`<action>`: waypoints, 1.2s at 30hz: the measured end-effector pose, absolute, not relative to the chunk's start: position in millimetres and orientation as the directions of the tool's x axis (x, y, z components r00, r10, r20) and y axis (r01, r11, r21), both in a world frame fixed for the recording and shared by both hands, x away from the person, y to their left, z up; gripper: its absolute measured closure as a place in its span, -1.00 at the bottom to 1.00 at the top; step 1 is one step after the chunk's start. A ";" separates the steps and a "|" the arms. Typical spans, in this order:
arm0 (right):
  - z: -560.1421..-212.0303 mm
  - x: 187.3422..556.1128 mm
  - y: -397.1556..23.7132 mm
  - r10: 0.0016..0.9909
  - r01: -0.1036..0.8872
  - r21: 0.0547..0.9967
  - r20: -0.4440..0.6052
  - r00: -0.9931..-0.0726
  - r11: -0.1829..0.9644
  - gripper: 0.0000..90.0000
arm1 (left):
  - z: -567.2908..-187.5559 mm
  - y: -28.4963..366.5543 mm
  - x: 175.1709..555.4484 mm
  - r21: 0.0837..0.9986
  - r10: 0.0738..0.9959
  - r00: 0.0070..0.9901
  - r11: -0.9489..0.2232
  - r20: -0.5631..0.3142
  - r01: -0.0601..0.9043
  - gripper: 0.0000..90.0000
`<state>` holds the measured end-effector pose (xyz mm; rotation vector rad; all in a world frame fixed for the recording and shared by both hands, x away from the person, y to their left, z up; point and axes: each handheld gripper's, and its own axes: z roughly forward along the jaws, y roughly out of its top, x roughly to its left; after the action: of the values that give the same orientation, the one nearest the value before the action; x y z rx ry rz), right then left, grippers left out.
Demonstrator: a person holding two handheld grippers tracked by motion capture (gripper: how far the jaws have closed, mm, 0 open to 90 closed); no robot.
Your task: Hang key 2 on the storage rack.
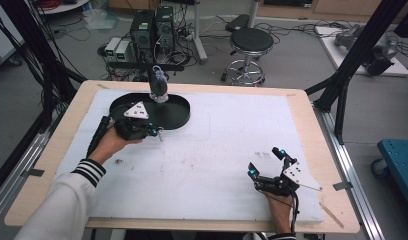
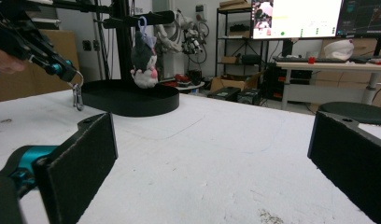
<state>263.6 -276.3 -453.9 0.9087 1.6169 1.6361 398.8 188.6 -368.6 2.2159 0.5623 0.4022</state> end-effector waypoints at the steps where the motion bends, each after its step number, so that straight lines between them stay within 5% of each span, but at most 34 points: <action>1: -453.9 263.5 -276.3 0.839 0.019 1.000 0.029 -0.544 -0.022 -0.99 | -366.7 191.3 398.2 0.777 0.526 0.845 -0.572 0.101 0.263 0.96; 36: -453.9 264.1 -276.8 0.839 0.015 1.000 0.025 -0.543 -0.021 -0.98 | -267.1 243.8 418.6 0.868 0.658 0.739 -0.443 0.144 0.224 0.96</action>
<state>264.1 -276.8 -453.9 0.9050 1.6139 1.6350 418.6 243.8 -267.1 2.0120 0.6680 0.5900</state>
